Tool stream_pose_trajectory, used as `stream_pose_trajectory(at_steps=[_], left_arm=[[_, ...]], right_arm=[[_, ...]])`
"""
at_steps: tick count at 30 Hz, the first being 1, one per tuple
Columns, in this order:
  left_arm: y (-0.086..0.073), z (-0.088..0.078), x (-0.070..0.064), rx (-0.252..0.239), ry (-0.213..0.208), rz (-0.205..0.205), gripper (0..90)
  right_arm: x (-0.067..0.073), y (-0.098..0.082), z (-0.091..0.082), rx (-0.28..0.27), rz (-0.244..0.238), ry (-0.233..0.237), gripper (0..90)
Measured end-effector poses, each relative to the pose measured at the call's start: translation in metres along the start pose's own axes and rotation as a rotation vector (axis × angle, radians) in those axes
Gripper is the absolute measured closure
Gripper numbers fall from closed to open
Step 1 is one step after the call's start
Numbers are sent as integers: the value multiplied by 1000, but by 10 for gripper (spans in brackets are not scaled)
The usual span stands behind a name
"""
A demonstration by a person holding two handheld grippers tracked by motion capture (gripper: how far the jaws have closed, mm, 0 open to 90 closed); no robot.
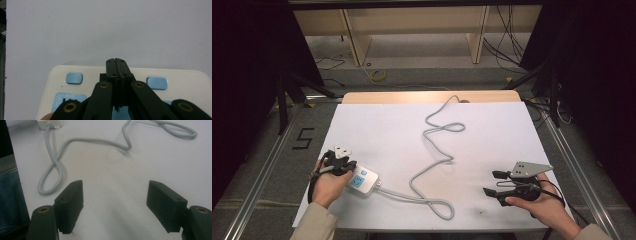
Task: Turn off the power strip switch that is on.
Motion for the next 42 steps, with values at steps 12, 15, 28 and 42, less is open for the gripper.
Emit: stream_pose_trajectory(at_steps=[12, 15, 28, 42], left_arm=[[2, 1, 0, 18, -2, -20, 900], [2, 1, 1, 27, -4, -16, 900], [4, 2, 1, 48, -7, -24, 900], [6, 4, 2, 71, -13, -15, 900]], right_arm=[[0, 0, 0, 2, -1, 3, 301], [0, 0, 0, 2, 0, 3, 301], [0, -1, 0, 5, -4, 5, 300], [1, 0, 0, 6, -4, 6, 300]])
Point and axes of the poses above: each handheld gripper's, and its own axes: z roughly forward along the jaws, y roughly out of its top, x roughly to its left, the point moved 5 cm from there along z, roughly forward along the jaws, and after that the axes turned 10 degrees about -x, right-handed, at the moved point
